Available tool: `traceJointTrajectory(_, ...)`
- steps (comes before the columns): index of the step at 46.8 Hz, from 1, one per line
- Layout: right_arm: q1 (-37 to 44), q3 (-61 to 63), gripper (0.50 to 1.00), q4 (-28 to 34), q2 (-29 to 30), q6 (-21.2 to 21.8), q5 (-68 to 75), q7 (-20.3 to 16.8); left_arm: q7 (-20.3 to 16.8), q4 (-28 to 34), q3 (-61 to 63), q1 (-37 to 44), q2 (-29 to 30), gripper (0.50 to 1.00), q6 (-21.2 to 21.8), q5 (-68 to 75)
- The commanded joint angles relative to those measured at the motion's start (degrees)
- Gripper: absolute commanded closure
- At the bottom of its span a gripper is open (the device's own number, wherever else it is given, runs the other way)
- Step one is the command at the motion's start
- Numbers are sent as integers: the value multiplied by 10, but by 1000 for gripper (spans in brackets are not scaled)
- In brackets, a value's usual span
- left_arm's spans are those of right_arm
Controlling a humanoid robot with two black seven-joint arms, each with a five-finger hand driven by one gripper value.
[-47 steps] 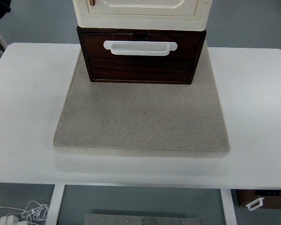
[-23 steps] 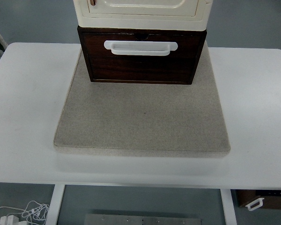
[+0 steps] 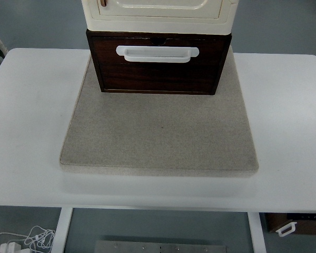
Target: Close drawer under combined cabinet
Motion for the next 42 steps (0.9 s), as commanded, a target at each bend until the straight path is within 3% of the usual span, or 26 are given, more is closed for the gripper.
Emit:
traceJointTrajectory(1, 0, 1, 548, 0, 0, 0, 0, 0, 0, 22, 0, 15, -1, 500, 2, -17)
traceJointTrajectory(19, 0, 1, 548, 0, 0, 0, 0, 0, -1, 52, 1, 154, -35, 500, 2, -103)
traceJointTrajectory(42, 0, 0, 548, 0, 0, 0, 0, 0, 0, 62, 0, 229, -110, 500, -5, -192)
